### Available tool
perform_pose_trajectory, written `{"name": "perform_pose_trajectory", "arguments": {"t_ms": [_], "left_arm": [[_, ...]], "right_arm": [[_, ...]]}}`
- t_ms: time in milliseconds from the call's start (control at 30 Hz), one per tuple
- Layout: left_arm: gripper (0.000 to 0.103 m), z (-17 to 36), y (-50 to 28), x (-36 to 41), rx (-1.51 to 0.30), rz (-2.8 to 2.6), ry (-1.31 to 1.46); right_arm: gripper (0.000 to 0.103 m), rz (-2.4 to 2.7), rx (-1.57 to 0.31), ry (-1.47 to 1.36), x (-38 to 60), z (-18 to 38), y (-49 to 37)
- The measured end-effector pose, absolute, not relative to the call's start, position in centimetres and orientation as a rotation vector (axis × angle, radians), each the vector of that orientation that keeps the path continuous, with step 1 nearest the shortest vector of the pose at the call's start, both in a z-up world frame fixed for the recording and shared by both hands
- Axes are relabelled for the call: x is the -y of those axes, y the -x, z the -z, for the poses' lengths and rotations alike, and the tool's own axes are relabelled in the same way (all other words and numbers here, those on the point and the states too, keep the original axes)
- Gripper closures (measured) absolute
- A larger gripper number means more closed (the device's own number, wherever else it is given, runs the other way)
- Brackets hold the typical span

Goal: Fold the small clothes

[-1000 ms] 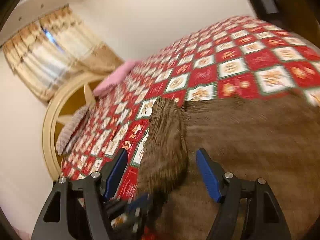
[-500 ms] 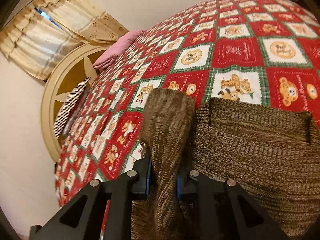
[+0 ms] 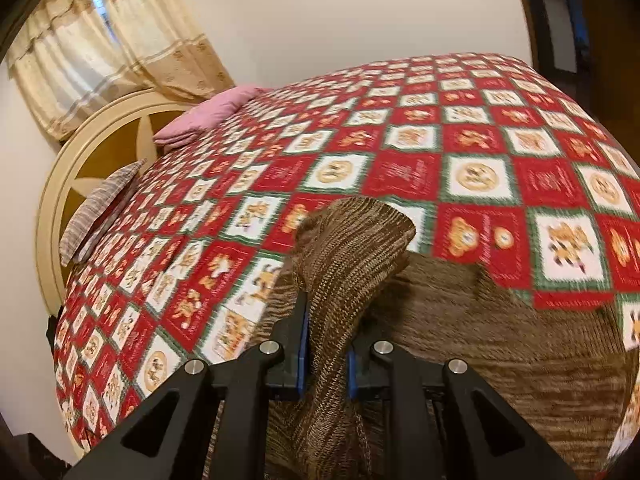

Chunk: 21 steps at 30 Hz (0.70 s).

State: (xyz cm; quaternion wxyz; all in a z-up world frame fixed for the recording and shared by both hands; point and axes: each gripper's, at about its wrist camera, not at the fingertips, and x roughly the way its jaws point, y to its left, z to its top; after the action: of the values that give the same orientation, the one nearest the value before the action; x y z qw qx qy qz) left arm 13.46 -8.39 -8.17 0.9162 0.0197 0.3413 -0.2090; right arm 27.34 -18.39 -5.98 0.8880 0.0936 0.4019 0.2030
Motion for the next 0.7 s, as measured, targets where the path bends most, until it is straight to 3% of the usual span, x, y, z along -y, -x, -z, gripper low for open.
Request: {"name": "perform_pose_trajectory", "arguments": {"t_ms": [700], "left_arm": [[0.097, 8.9, -12.5, 13.3, -0.795, 0.474, -0.115]], "right_arm": [[0.089, -0.303, -0.853, -0.17, 23.3, 7.3, -25.4]]}}
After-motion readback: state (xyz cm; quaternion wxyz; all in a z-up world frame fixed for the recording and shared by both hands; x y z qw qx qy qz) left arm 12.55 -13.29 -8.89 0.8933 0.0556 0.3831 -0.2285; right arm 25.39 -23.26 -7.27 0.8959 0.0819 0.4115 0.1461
